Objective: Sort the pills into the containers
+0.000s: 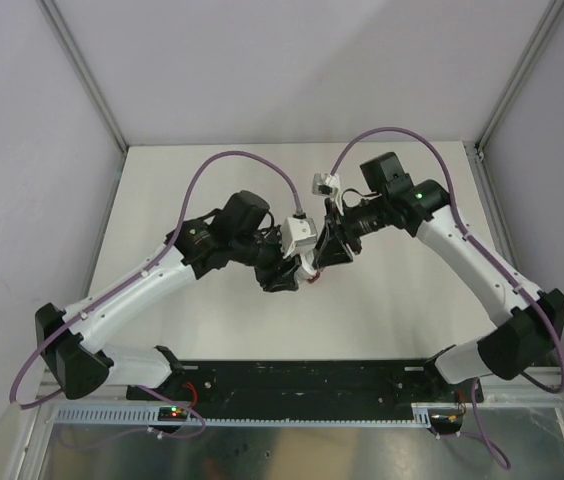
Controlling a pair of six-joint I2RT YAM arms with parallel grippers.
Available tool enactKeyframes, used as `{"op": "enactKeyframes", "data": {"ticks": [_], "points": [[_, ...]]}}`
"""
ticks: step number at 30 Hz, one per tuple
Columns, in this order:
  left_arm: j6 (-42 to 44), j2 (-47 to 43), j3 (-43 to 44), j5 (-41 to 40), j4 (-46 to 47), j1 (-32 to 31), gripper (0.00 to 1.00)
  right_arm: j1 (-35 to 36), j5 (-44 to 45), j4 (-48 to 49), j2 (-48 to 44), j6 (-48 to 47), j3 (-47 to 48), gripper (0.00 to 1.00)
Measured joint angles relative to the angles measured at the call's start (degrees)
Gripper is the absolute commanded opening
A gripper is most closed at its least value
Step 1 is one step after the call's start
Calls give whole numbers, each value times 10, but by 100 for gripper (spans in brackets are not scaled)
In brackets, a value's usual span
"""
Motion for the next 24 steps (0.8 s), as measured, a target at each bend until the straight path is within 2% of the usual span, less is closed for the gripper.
{"op": "enactKeyframes", "data": {"ticks": [5,10,14,17,21,24], "points": [[-5,1,0,-126,1,-26,0,-23,-29,26,52,64,0,2],[-17,1,-23,-268,36,-59,0,-50,-68,61,118,153,9,9],[-19,4,-48,-368,68,-79,0,-64,-103,84,179,220,22,24],[-15,7,-64,-412,84,-90,0,-68,-114,92,203,249,25,41],[-8,7,-73,-440,100,-97,0,-69,-110,92,206,256,29,60],[-1,5,-73,-448,120,-97,0,-76,-103,87,199,246,30,67]]}}
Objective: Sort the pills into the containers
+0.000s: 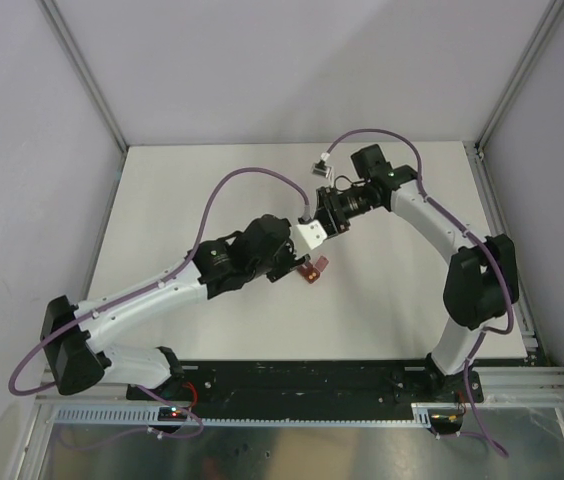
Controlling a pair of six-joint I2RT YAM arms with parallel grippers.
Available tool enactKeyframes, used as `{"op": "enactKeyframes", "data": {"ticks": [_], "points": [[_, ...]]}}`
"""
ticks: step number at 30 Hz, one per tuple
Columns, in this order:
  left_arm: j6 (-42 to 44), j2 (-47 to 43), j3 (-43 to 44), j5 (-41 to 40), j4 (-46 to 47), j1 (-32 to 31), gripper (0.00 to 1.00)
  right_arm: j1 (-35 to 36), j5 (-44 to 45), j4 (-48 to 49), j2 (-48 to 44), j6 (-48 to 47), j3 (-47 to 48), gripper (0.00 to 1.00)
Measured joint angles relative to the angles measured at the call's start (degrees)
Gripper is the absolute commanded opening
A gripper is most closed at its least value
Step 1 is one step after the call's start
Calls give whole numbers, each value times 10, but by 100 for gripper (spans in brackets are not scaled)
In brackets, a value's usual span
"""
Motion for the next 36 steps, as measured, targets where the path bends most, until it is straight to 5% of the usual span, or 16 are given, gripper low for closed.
{"op": "enactKeyframes", "data": {"ticks": [9,22,36], "points": [[1,-36,0,108,15,48,0,-31,40,-51,-108,-93,0,81],[-4,-42,63,512,-66,128,0,66,133,-88,-285,-284,-20,82],[-11,-23,66,599,-97,132,0,96,131,-95,-271,-319,-21,49]]}}
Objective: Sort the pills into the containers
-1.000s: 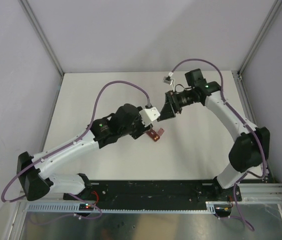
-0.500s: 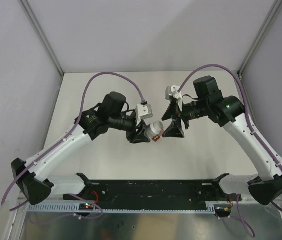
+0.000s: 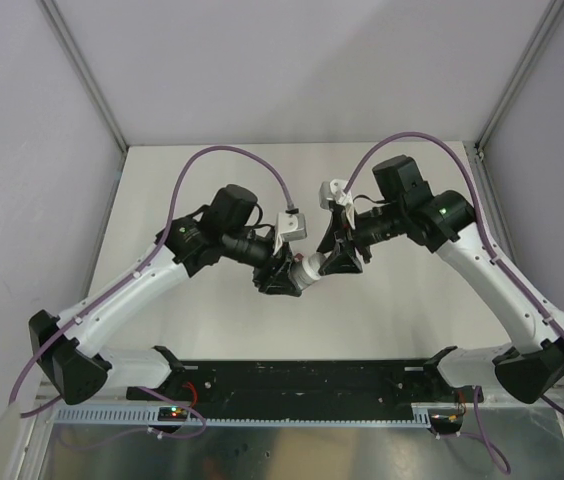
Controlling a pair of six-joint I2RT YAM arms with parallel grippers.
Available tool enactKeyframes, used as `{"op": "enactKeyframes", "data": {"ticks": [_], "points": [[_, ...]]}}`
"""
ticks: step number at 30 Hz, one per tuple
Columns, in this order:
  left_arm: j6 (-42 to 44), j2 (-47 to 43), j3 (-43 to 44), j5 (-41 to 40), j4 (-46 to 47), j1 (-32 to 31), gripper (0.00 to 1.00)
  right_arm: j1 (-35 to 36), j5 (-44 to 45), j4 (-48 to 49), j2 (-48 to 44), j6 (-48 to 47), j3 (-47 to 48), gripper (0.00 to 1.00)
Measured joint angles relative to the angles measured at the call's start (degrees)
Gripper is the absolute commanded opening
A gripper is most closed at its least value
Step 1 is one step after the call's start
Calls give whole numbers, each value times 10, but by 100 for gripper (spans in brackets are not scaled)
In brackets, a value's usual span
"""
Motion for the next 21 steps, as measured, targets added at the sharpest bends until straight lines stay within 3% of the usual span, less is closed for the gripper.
{"op": "enactKeyframes", "data": {"ticks": [8,13,17,21], "points": [[-2,8,1,0,-11,0,0,4,-17,-11,18,-2,0,17],[-3,9,7,-28,-26,-1,0,-1,-29,-9,35,14,0,6],[-4,13,14,-109,-31,-16,0,-19,-37,10,68,61,0,3],[-10,13,14,-264,-21,-55,0,-46,-56,38,119,139,3,3]]}}
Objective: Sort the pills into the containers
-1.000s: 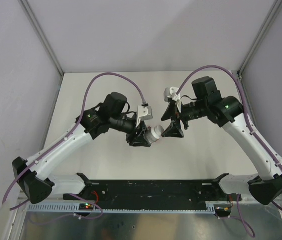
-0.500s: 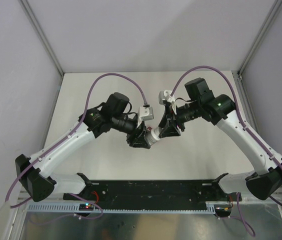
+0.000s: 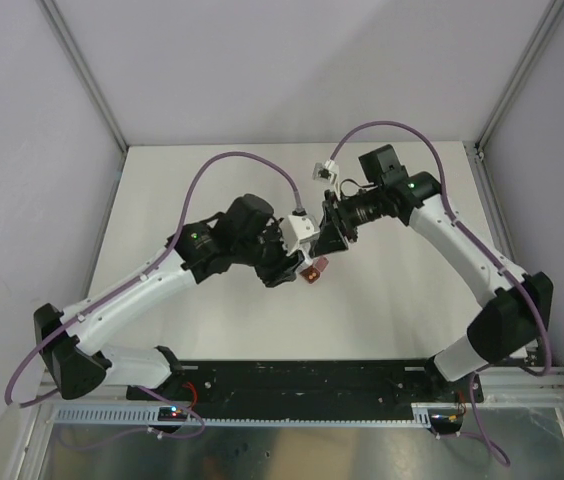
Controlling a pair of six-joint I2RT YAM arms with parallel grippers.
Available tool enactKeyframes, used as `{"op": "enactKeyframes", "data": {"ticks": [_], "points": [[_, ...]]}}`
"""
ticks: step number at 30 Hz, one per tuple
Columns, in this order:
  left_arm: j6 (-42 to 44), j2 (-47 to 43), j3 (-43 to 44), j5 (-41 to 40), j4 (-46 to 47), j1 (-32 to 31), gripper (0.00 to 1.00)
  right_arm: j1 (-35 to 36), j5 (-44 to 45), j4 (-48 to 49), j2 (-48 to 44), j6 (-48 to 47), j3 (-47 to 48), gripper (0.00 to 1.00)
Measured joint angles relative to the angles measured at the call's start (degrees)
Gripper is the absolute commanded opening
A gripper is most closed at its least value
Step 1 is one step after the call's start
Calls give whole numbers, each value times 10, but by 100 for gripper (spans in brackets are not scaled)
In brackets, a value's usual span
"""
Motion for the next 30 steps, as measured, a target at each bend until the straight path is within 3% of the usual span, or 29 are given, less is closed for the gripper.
{"op": "enactKeyframes", "data": {"ticks": [3,7,12,16,23,30], "points": [[-7,0,-10,-122,23,-32,0,-22,-23,21,40,64,6,6],[-9,0,-31,-234,60,-57,0,-46,-61,58,92,147,13,27],[-8,0,-56,-309,93,-73,0,-59,-83,89,130,215,14,53],[-5,0,-62,-331,112,-76,0,-66,-80,92,129,221,15,67],[-5,-11,-62,-287,127,-40,0,-99,-61,75,77,177,15,80],[-8,-30,-60,-83,118,30,0,-104,-49,45,-28,77,15,83]]}}
